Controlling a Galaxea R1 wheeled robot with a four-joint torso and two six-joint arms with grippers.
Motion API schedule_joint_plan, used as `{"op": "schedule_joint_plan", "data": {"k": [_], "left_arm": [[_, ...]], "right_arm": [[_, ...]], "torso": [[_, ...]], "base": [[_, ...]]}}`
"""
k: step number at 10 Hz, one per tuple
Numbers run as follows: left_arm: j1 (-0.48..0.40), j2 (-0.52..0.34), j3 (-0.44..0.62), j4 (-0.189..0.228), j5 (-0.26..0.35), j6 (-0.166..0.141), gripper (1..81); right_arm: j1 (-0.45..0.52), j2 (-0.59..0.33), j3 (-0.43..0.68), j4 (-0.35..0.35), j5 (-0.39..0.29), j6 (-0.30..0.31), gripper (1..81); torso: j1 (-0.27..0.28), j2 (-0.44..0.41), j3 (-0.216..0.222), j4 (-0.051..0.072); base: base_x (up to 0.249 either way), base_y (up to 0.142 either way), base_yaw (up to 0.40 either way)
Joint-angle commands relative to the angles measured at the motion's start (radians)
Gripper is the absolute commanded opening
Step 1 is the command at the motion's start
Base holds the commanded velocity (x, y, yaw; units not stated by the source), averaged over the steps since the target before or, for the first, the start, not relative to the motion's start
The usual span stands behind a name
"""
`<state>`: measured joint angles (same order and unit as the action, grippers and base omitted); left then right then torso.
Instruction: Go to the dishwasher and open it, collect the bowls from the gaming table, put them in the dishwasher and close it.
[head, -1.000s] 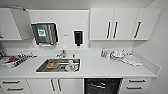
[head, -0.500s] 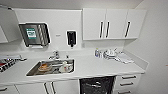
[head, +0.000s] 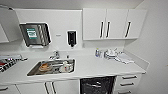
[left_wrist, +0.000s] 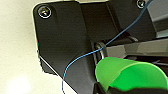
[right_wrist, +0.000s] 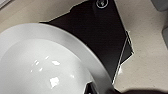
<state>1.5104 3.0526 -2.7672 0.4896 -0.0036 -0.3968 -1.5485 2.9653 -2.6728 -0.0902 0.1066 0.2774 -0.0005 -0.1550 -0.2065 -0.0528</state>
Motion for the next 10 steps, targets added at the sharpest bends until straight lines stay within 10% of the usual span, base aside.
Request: {"op": "schedule_joint_plan", "data": {"k": [1,10], "left_arm": [[-0.046,-0.003,0.003,-0.003,0.047,0.000,1.0],[-0.045,-0.016,0.009,-0.006,-0.005,-0.007,1.0]], "right_arm": [[0.044,-0.007,0.002,-0.008,-0.044,-0.001,1.0],[0.046,-0.035,0.053,-0.003,-0.042,-0.004,1.0]], "torso": [[0.001,0.000,0.000,0.000],[0.003,0.000,0.000,0.000]], "base": [[0.000,0.000,0.000],[0.094,0.000,0.000]]}}
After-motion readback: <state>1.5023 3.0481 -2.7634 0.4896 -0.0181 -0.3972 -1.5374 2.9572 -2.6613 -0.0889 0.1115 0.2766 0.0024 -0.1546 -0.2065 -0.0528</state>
